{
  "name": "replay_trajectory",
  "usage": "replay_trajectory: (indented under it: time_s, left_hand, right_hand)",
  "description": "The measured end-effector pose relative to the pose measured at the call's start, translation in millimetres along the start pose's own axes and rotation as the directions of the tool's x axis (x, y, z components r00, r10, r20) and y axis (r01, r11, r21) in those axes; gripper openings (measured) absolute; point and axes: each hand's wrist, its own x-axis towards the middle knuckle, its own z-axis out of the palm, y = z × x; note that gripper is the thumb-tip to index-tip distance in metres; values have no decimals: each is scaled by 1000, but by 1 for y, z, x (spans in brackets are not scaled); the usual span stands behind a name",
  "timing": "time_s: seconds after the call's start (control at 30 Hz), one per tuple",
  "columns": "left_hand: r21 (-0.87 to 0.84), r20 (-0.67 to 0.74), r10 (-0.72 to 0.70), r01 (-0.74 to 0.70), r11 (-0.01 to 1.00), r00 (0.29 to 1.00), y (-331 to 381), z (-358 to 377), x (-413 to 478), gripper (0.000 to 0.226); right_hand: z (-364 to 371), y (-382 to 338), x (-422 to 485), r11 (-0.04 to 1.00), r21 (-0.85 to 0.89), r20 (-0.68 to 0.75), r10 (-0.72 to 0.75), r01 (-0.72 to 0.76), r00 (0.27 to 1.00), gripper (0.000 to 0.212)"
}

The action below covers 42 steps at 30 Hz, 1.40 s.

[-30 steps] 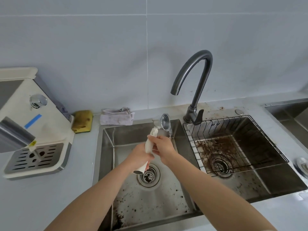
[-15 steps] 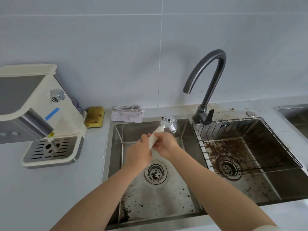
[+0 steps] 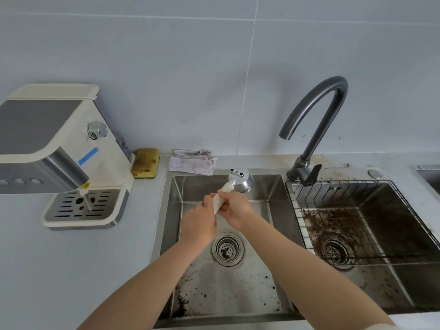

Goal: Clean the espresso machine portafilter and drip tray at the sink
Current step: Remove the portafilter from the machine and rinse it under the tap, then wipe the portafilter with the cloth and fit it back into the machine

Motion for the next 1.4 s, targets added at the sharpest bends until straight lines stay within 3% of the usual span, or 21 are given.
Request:
replay_trajectory:
  time_s: [0.17,0.23,0.3,0.33,0.4,0.5,0.57,0.67,0.87,1.0,1.13,1.2,1.27,1.33,1.4]
  left_hand:
    - [-91,44,-64,68,994,997,-17,1,7,29]
    - [-210,141,-112,141,968,984,-24,0,11,29]
    - [-408,274,-137,244,880,952,-29,-3,15,27]
    - [-547,339,-134,311,777,931,-31,-3,16,23]
    - [-750,475,-102,463,472,874,-37,-5,17,12]
    - [-761,644,-4,641,94,765,-48,-9,14,7]
    - [-706,701,79,705,-61,709,-55,-6,14,8]
    - [-640,732,148,746,-182,665,-63,0,13,11]
    - [-628,733,109,729,-271,672,-72,16,16,10]
    - [-681,695,47,678,-275,717,-78,21,18,7]
    - [-715,676,-19,649,-259,737,-89,20,17,4]
    - [-728,666,-46,635,-259,744,-93,20,17,4]
    - [-733,659,-65,621,-277,749,-97,19,17,5]
    - [-743,647,-71,607,-283,759,-100,19,17,6]
    - [-751,637,-70,597,-284,768,-103,18,18,7]
  right_hand:
    - [12,5,12,992,-126,34,-25,29,999,11]
    - [17,8,18,975,-219,9,-36,37,999,8]
    - [21,11,23,959,-282,-47,-36,21,998,3]
    - [23,12,26,954,-301,-69,-32,10,997,5]
    - [26,15,31,943,-332,-103,-33,-3,994,11]
    - [28,21,38,893,-451,-147,-70,-4,987,19]
    - [30,24,44,848,-530,-159,-100,1,982,30]
    - [33,28,51,800,-600,-153,-115,0,981,32]
    - [39,39,65,708,-705,-117,-166,36,979,37]
    - [33,38,71,615,-773,24,-220,158,975,28]
    - [19,16,91,514,-830,31,-345,216,938,22]
    - [20,-1,110,378,-893,84,-395,245,915,26]
    - [25,-17,132,164,-943,209,-382,288,900,37]
    - [32,-28,152,-104,-933,359,-306,344,882,46]
    - [40,-34,169,-298,-874,450,-205,383,869,52]
